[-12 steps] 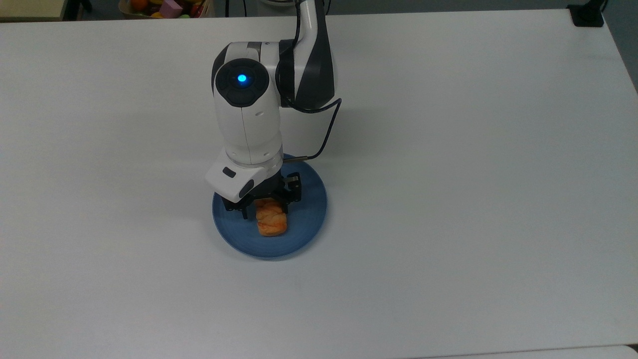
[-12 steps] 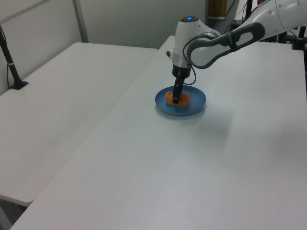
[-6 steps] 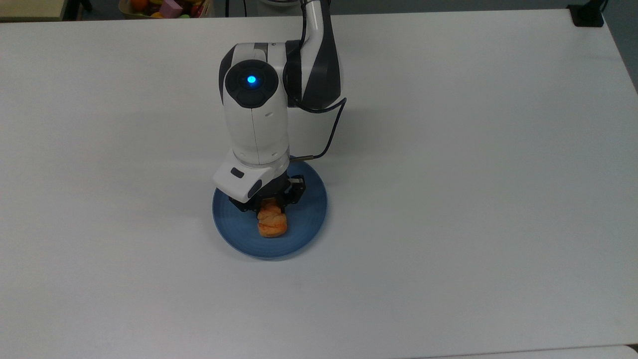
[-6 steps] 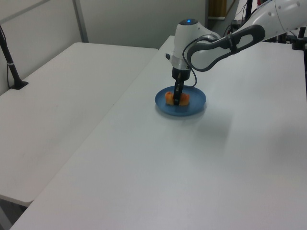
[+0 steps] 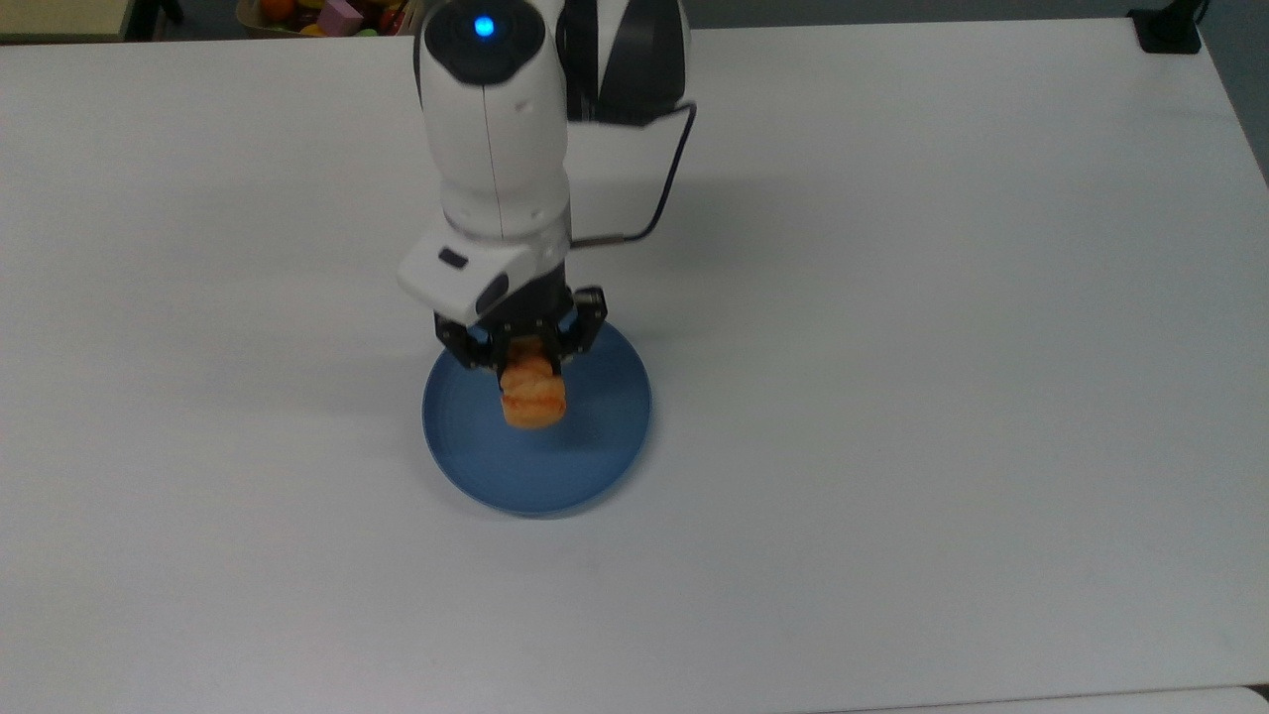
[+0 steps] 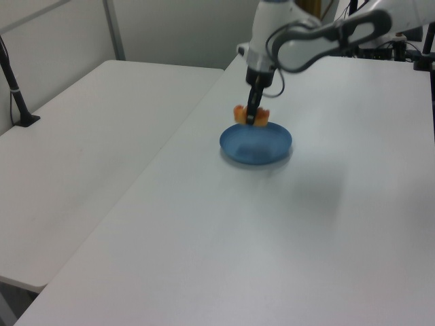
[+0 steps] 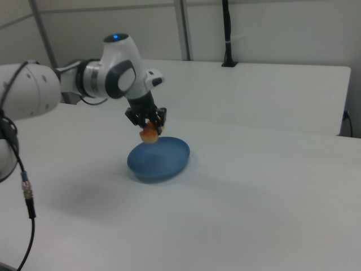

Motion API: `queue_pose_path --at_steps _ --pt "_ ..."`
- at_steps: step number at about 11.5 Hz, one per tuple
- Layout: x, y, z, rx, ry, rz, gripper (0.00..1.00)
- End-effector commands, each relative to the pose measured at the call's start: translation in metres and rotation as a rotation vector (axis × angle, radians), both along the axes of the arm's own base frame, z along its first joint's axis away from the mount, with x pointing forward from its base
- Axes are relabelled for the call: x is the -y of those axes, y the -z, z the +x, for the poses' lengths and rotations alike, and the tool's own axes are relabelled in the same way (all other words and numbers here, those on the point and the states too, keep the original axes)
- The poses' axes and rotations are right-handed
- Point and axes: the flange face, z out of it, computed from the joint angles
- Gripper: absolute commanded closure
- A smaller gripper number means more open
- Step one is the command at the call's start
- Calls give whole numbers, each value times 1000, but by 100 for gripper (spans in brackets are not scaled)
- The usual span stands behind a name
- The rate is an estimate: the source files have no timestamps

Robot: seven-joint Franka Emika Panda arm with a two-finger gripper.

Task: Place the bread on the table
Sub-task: 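Lift the bread roll off the plate and carry it away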

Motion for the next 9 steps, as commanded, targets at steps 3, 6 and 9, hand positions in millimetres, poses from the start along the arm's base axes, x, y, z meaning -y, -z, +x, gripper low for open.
queue_pose_path --at_steps 3,6,9 --pt "11 -90 -82 -111 1 -1 54" --pt "15 -111 -136 -201 -39 -13 54" --pt "18 -107 -183 -300 -125 -23 53"
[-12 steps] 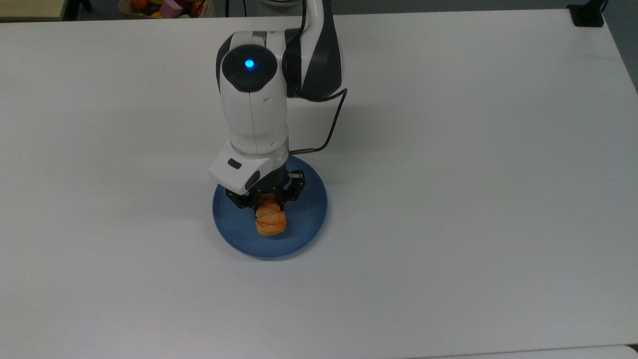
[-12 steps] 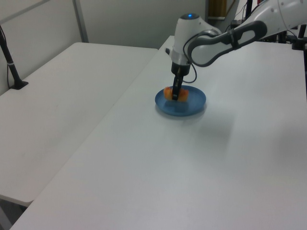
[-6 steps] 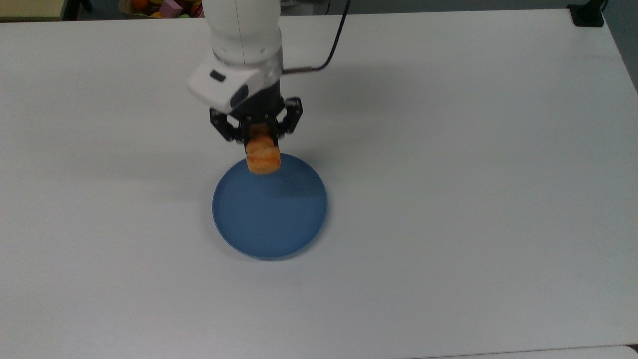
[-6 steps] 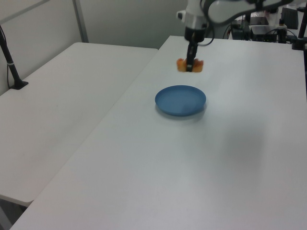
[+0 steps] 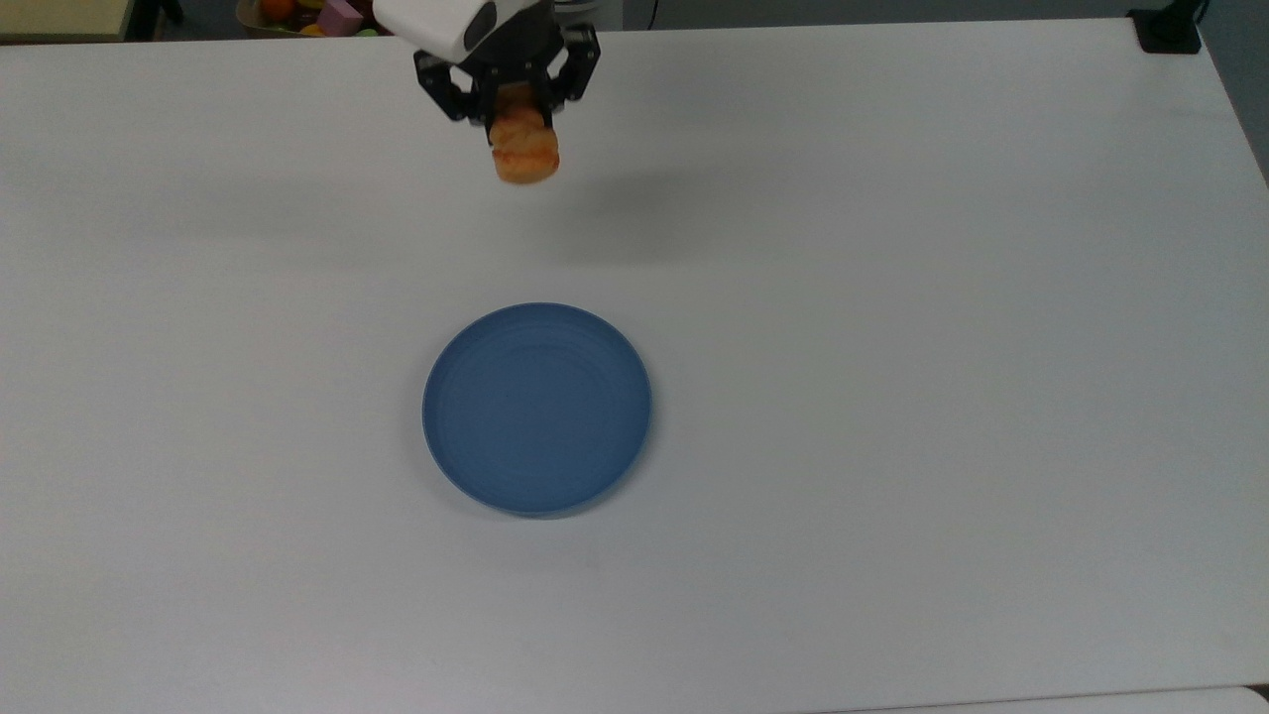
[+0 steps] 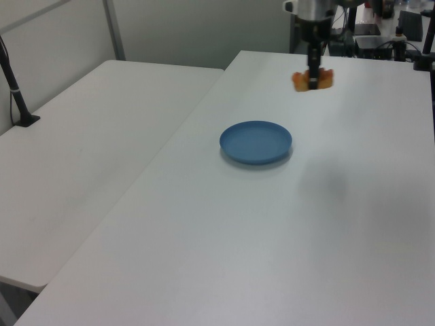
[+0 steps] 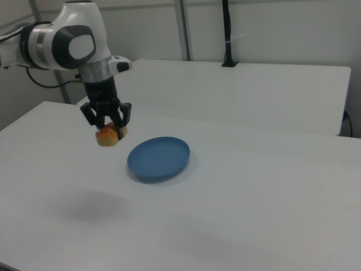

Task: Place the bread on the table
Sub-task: 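Lift the bread roll off the plate and carry it away, then lower the held bread roll onto the bare table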

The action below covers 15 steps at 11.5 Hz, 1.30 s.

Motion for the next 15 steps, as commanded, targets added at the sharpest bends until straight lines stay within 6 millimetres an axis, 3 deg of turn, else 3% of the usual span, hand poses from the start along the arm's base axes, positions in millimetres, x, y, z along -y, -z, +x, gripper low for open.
queue_pose_path --at_steps 1,5,7,9,15 --pt "5 17 -59 -87 -68 12 53" --pt "6 69 -81 -161 -69 9 53" --pt "3 110 -91 -167 -70 8 53" --pt "-1 138 -96 -138 -73 8 53" --pt "-13 198 -93 -58 -49 9 53"
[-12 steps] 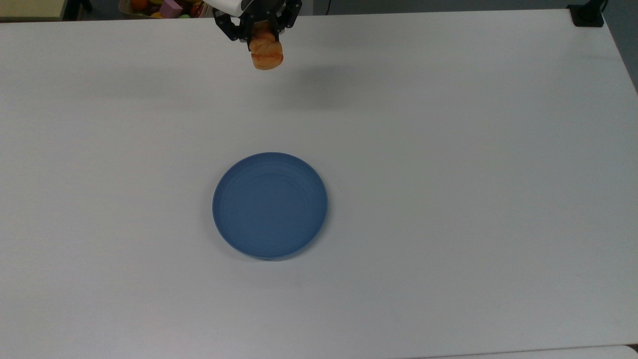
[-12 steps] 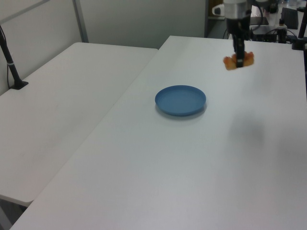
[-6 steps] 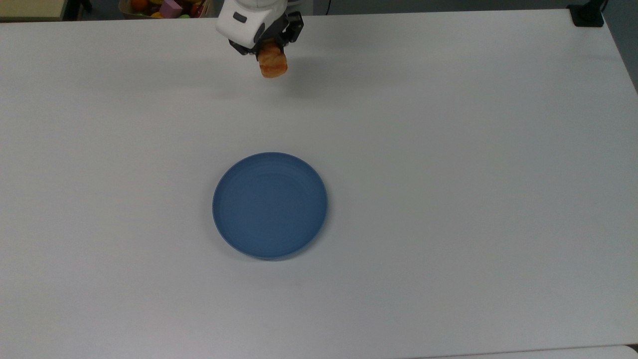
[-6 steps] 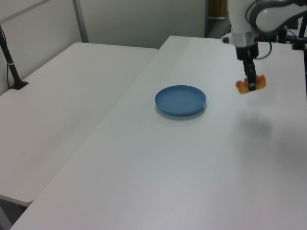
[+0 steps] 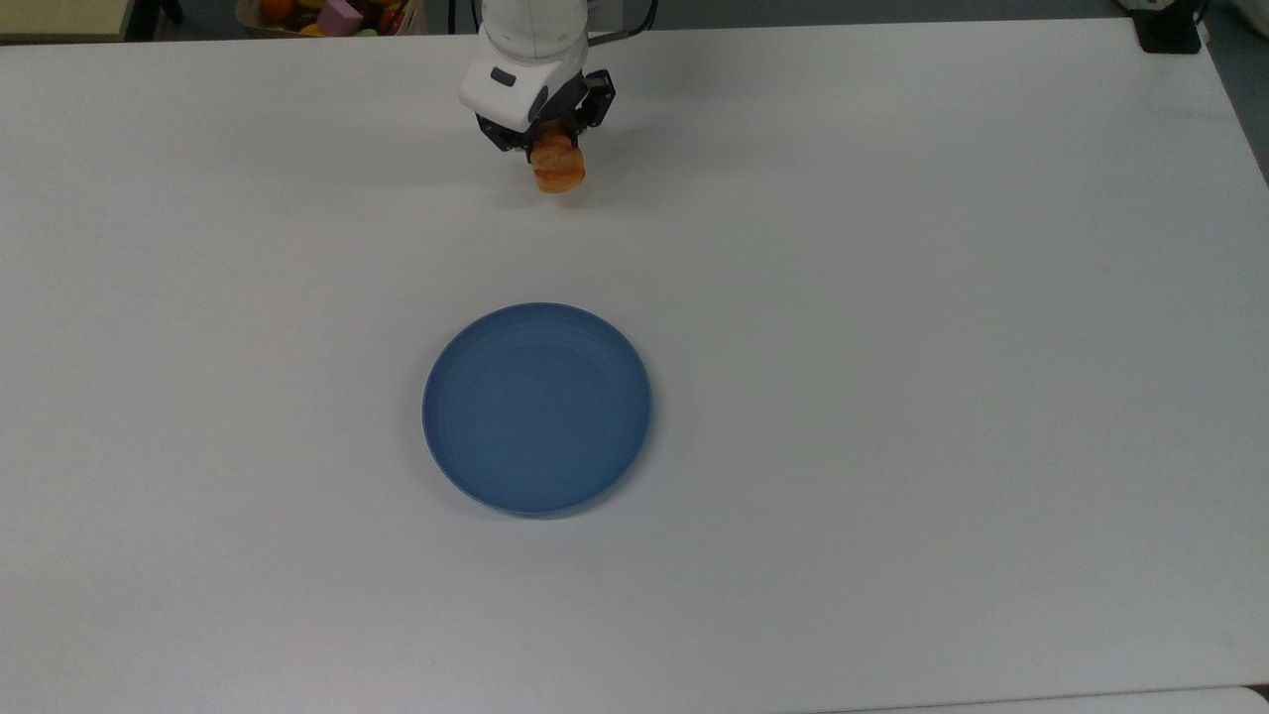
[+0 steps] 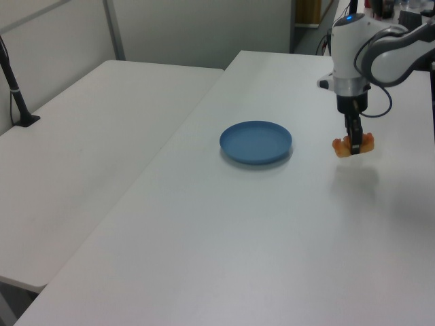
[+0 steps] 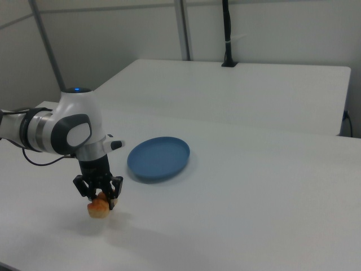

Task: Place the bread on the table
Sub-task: 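Lower the held bread roll onto the bare table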

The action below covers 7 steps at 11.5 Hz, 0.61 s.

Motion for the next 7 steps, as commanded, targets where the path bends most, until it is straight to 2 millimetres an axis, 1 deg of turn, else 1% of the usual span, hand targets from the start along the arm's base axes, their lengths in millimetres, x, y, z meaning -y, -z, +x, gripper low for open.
queue_pose_path --at_steps 1,2,3,4,5,6,7 --pt "-9 26 0 51 33 13 53" --pt "-10 33 -3 52 34 13 53" --pt "-10 36 -3 57 33 13 52" --pt "-10 38 -4 48 36 12 49" --pt "-9 39 -5 41 56 9 43" --pt "-9 39 -5 38 74 7 34" --pt "-9 39 -5 36 101 3 15"
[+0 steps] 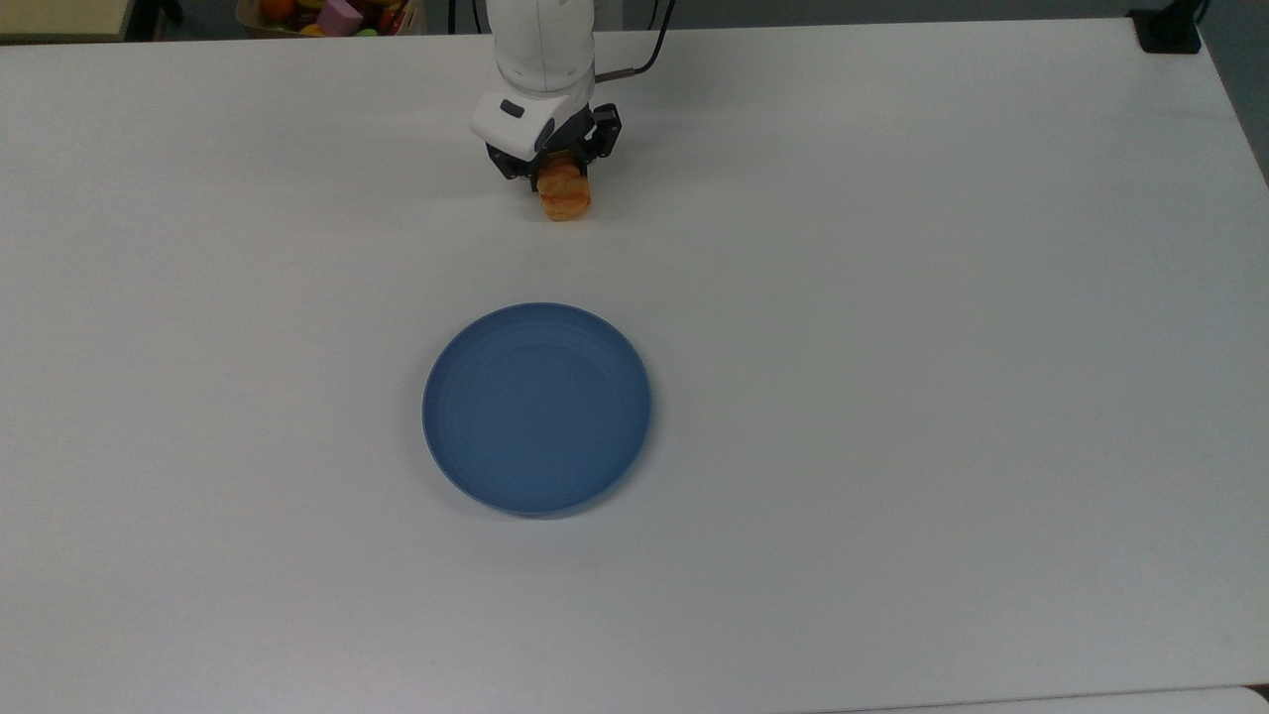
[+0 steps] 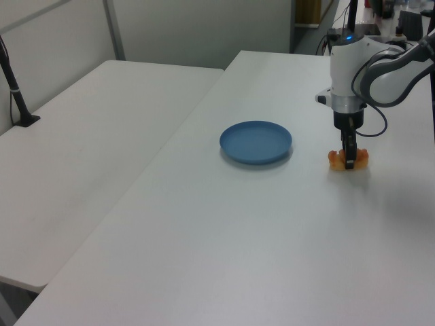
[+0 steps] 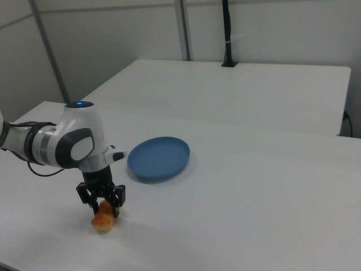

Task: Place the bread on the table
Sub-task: 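Lower the held bread roll onto the bare table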

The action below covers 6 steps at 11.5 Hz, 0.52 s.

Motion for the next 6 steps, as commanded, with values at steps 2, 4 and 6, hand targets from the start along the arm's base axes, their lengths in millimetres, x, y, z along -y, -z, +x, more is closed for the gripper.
queue_pose_path --at_steps 2,4,6 --pt "-5 -3 -5 2 154 -7 0" --pt "-8 -26 5 -13 199 -15 0" --pt "-15 -71 26 -8 218 -18 0"
